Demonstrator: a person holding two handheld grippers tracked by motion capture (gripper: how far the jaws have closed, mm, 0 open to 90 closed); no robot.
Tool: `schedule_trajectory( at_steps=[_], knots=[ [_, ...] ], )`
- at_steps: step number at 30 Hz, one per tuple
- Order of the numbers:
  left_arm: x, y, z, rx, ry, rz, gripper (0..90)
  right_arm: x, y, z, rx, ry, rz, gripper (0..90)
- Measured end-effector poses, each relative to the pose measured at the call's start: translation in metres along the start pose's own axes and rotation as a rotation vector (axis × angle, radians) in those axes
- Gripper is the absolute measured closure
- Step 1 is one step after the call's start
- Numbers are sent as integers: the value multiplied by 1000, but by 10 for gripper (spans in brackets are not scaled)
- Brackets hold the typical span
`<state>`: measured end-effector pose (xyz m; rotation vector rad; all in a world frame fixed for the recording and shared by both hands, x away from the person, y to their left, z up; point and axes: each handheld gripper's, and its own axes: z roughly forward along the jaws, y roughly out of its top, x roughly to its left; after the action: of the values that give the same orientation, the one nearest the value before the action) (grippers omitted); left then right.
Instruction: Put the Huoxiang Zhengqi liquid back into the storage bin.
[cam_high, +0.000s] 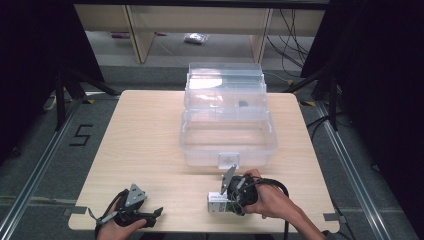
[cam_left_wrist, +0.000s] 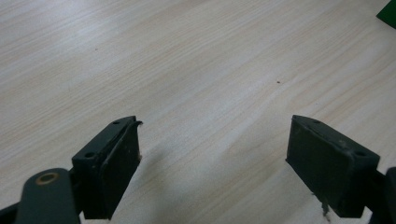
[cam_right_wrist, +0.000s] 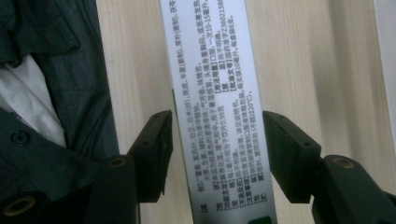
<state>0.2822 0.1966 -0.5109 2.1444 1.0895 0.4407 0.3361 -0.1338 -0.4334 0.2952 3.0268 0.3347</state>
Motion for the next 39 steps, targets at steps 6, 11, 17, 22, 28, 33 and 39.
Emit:
schedule_trajectory(
  at_steps=[6, 11, 17, 22, 28, 33, 39],
  knots=[
    [1, 0, 0, 4, 9, 8, 166, 0, 3, 4, 14, 29, -27, 528],
    [1, 0, -1, 7, 2, 7, 166, 1, 6, 5, 46, 18, -67, 592],
    [1, 0, 0, 2, 5, 3, 166, 2, 10, 4, 70, 8, -107, 636],
    [1, 0, 0, 5, 1, -1, 166, 5, 8, -4, 57, 29, -131, 645],
    [3, 0, -2, 19, -3, 11, 167, 1, 5, -24, 52, 22, -102, 646],
    [2, 0, 0, 13, 1, 2, 166, -11, 2, -36, 30, 19, -128, 647],
    [3, 0, -1, 9, 4, 2, 167, -24, 3, -51, 40, 0, -119, 647]
  ],
)
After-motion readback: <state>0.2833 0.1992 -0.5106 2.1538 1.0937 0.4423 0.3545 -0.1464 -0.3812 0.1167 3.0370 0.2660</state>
